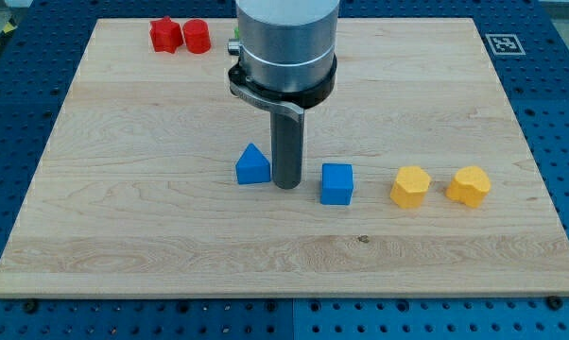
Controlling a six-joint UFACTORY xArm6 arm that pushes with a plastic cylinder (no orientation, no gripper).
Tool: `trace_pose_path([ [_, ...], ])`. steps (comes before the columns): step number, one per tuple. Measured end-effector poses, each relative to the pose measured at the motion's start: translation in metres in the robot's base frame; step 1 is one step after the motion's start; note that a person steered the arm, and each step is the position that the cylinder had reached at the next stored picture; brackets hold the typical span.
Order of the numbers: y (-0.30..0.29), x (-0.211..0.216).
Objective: Move the blue triangle to the top right
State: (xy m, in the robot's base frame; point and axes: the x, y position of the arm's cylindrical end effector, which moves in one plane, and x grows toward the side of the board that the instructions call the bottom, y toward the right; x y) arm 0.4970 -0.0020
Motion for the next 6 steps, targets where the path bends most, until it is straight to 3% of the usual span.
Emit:
trace_pose_path([
  [2,-0.036,0.048],
  [3,-0.067,0.030],
  [6,-0.055,0.000],
])
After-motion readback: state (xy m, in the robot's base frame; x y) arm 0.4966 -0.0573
